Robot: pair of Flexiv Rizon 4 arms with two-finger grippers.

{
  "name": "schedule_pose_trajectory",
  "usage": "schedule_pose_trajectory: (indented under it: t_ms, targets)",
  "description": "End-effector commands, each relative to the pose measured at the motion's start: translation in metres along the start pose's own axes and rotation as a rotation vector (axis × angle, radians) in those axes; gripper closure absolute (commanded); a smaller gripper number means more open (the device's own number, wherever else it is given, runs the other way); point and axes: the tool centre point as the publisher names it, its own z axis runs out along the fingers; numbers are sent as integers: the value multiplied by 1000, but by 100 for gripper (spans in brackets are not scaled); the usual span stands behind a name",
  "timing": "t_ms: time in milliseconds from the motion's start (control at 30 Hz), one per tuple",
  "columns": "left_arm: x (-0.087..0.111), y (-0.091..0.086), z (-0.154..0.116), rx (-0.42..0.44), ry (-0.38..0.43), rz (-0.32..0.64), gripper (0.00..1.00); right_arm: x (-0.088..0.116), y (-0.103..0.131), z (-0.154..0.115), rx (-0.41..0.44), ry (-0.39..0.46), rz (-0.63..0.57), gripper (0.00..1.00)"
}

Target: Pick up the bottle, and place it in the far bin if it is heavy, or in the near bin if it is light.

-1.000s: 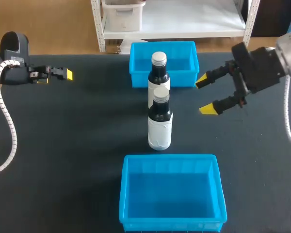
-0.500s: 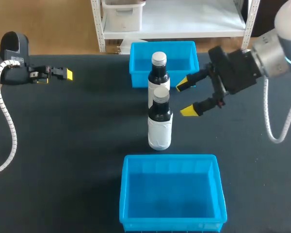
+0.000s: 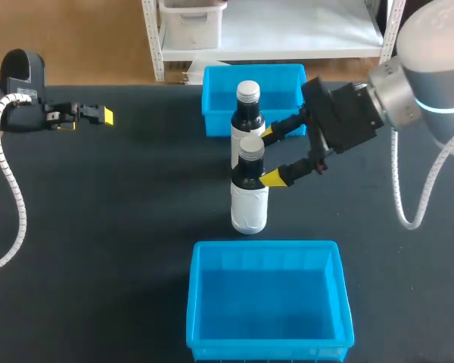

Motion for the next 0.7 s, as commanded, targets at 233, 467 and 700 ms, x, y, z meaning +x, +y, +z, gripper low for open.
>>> schedule_pose_trajectory:
  t_ms: [233,467,700]
  targets:
    - [0,0,0,0,0,0,0,-6,-1,18,1,-2,8,0]
    - [0,0,0,0,0,0,0,-8,-2,23,10,-9,18,0]
    - [0,0,0,0,0,0,0,-7,-2,24,23,-18,32,0]
